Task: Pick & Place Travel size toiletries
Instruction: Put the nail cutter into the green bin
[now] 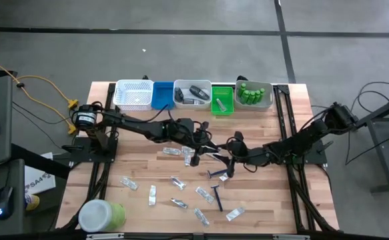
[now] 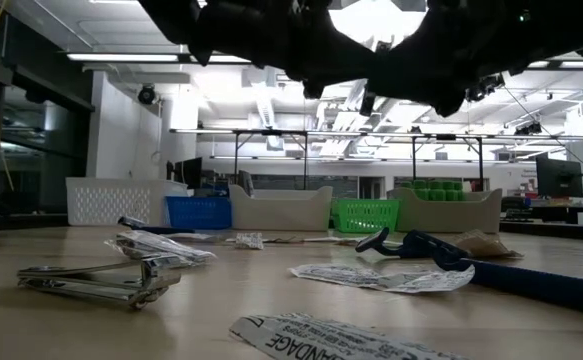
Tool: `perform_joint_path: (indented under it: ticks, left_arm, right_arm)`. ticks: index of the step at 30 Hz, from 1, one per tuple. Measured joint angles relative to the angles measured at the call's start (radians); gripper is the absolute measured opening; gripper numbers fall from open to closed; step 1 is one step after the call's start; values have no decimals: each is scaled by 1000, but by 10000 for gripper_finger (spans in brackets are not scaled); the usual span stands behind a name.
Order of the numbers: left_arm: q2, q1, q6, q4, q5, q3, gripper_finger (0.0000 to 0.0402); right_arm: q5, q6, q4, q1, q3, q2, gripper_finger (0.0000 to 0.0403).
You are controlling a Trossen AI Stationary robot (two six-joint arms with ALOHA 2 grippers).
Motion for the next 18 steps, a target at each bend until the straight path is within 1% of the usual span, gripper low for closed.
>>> perform_joint_path:
  ticks: [3, 6, 14, 18]
  left_arm:
    - [0, 0, -2, 23, 15, 0, 37]
    - [0, 0, -11, 39, 32, 0, 37]
    - [0, 0, -31, 39, 29, 0, 37]
    - [0, 0, -30, 31, 22, 0, 47]
  right_arm:
    - [-13, -20, 10, 0, 0, 0, 158]
    - [-16, -27, 12, -4, 0, 0, 130]
    - [-29, -32, 19, -19, -1, 0, 20]
    - [-33, 0, 14, -20, -1, 0, 18]
